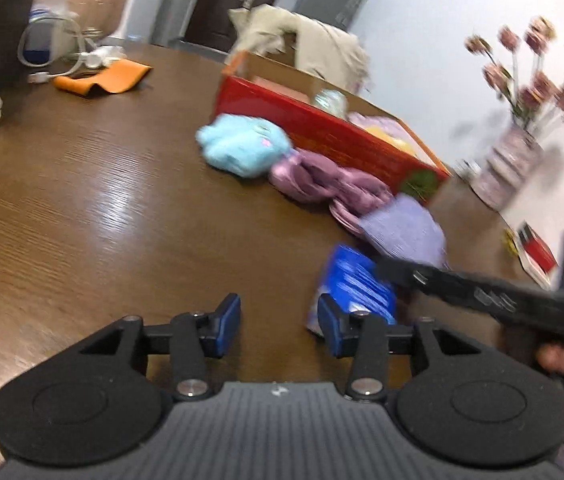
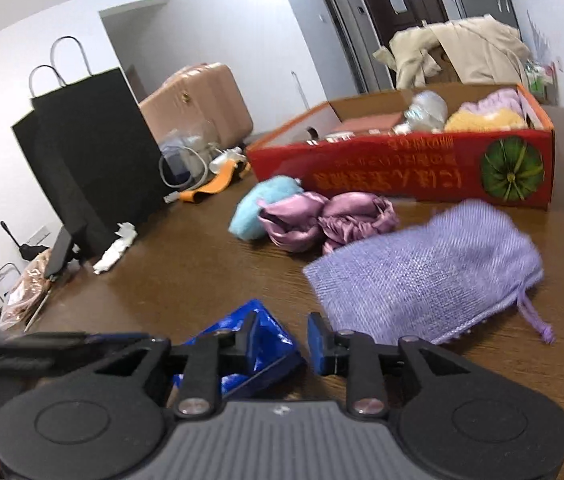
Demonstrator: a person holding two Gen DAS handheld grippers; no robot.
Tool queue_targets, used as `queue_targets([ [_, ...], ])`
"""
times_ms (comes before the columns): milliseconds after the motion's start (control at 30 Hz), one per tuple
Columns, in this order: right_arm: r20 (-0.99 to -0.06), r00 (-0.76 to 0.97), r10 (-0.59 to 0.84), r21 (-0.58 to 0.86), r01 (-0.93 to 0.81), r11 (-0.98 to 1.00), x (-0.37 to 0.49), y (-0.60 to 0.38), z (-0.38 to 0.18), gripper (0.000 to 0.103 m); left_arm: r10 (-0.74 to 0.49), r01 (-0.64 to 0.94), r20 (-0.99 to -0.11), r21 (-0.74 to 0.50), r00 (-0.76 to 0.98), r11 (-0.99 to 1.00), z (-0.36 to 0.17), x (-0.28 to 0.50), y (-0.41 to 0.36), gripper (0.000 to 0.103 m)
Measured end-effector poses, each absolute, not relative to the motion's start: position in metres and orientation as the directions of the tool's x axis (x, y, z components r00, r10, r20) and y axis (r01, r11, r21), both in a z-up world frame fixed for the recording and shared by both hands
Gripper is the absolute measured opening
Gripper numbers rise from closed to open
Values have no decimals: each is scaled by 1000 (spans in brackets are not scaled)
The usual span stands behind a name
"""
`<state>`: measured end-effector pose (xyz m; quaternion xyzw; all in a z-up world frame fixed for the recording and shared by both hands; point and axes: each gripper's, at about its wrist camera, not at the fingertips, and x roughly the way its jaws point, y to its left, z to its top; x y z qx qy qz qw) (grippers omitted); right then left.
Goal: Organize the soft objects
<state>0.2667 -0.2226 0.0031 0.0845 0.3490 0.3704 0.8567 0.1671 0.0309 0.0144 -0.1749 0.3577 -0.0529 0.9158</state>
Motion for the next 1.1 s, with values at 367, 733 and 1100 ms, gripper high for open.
queue_targets([
  [367,-520,475,710,452,-553,700,262,-221,0,26,-373,-17,-610,-536,699,844,-1,182,20,35],
  [733,-513,469,719,466,-551,692,245,-223,5,26,-362,-42,-555,-585,749,810,-1,190,36,36],
  [1100,-425,537,729,459,-566,685,263,-219,46,24,-351,110,-448,-479,822,871,46,217,37,34],
])
